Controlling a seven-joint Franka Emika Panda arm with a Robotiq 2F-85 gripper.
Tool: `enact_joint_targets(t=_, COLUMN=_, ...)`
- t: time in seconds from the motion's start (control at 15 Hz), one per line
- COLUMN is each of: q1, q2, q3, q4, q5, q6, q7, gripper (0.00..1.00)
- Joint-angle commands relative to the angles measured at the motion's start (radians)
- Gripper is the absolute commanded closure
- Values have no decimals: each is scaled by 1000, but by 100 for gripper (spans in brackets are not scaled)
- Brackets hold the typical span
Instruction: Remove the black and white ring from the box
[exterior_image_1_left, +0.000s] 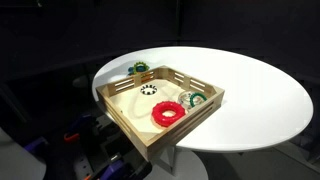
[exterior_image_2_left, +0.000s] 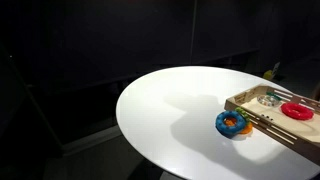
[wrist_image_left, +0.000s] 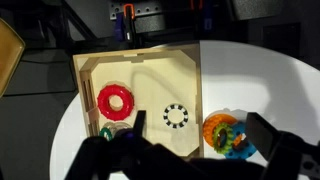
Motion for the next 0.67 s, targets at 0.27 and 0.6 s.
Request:
enact_joint_targets(t=0.27, q1=22, q2=4, q3=-18, q4=2, q5=-9, q6=-2, q7=10, gripper=0)
enact_joint_targets(t=0.6, q1=7, q2=11, q3=-47, q4=28, q5=-14, q6=12, q7=7, gripper=0)
